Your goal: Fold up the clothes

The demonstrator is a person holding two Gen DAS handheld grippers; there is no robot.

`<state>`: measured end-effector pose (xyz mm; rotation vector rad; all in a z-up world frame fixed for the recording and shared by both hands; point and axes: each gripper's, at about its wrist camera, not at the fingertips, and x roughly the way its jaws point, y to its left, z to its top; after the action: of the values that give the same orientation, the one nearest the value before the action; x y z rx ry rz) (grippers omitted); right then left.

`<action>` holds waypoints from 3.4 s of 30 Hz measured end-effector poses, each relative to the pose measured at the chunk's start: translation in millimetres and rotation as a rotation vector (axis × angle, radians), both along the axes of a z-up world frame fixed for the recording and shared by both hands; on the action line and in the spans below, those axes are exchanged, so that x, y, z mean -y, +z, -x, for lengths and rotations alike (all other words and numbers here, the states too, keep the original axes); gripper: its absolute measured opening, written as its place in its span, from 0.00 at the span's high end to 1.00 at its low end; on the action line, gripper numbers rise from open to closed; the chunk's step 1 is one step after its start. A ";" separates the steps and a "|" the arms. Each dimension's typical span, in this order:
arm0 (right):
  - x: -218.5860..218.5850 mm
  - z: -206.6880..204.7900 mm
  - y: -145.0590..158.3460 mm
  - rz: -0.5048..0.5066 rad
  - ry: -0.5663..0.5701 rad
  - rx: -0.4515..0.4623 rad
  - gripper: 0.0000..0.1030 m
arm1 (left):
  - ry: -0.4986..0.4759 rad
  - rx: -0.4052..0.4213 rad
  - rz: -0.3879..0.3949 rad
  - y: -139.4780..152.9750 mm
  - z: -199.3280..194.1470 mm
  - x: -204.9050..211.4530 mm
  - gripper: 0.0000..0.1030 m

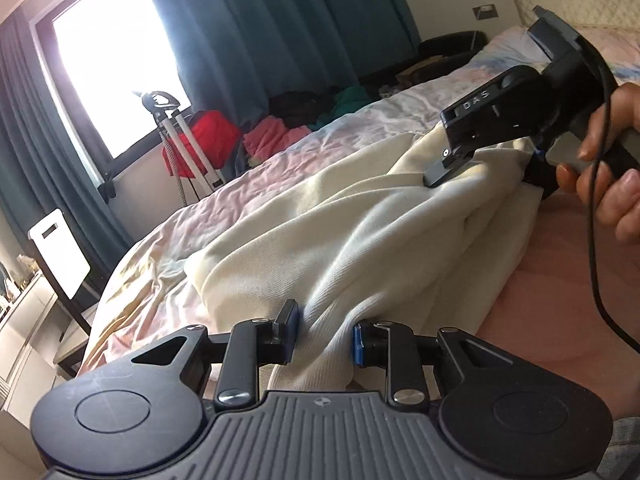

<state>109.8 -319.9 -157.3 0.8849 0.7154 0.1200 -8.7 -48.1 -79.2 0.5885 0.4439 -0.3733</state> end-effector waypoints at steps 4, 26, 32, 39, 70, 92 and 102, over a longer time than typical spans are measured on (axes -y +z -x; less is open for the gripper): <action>1.0 6.6 9.8 0.020 -0.031 0.016 0.51 | -0.019 -0.018 0.013 5.3 -0.2 -1.8 0.66; -1.6 22.0 16.3 0.042 -0.097 0.027 0.60 | 0.396 -0.718 1.131 -23.5 -108.8 -128.0 0.07; -8.3 22.4 24.1 0.080 -0.096 0.035 0.62 | 0.403 -0.664 1.076 -21.7 -102.9 -123.5 0.25; -11.6 49.9 59.5 0.084 -0.098 0.106 0.68 | 0.329 -0.616 1.098 4.0 -82.0 -129.6 0.45; 390.9 -64.7 97.2 0.058 -0.525 0.060 0.69 | 0.023 -0.651 0.914 66.3 -355.5 377.6 0.50; 346.6 12.6 49.0 0.123 -0.510 -0.213 0.55 | -0.115 -0.517 0.583 47.9 -269.1 332.1 0.17; 295.3 82.3 171.2 0.366 -0.421 -0.074 0.52 | -0.238 -0.333 0.538 173.0 -159.0 307.8 0.00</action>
<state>27.4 -615.1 13.9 0.6717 0.5814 -0.4095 150.3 -355.9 93.8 0.0496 0.5662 -0.7946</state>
